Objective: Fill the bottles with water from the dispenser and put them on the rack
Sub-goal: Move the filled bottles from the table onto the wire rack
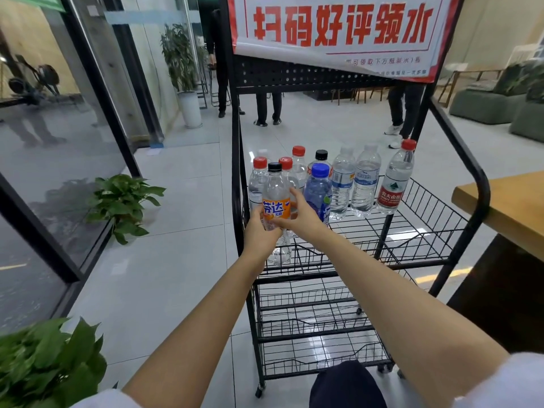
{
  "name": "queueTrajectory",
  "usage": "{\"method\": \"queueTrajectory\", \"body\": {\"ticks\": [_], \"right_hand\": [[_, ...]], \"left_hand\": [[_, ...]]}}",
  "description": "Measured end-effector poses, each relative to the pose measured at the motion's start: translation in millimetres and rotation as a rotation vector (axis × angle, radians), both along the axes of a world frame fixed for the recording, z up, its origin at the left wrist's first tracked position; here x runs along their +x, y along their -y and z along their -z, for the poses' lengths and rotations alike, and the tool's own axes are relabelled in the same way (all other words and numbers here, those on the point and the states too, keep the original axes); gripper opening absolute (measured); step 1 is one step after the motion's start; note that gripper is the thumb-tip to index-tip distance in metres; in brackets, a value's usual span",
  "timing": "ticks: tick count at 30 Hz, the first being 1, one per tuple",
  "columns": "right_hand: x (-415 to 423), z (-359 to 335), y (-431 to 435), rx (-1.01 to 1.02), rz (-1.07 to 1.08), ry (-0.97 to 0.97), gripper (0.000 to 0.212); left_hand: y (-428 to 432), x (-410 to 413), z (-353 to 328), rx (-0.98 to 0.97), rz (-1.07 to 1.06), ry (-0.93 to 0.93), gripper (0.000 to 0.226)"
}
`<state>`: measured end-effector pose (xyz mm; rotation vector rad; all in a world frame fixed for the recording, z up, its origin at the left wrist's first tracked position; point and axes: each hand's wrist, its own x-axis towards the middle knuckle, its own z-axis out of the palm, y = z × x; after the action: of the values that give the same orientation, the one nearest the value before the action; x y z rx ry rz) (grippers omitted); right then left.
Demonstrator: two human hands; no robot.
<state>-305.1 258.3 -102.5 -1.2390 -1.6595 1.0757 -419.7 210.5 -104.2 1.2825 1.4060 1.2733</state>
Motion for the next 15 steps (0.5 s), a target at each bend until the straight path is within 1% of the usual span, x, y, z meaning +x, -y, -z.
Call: {"method": "queueTrajectory", "body": {"ticks": [6, 9, 12, 15], "right_hand": [[2, 2, -1, 0.004, 0.011, 0.013, 0.084], [6, 2, 1, 0.015, 0.022, 0.036, 0.084], [17, -8, 10, 0.046, 0.025, 0.04, 0.08], [46, -25, 26, 0.117, 0.067, 0.092, 0.07]], "left_hand": [[-4, 0, 3, -0.008, -0.006, -0.015, 0.062], [-7, 0, 6, 0.018, -0.053, -0.074, 0.061], [-7, 9, 2, 0.1, -0.136, -0.174, 0.063], [-3, 28, -12, 0.234, -0.164, -0.212, 0.059]]}}
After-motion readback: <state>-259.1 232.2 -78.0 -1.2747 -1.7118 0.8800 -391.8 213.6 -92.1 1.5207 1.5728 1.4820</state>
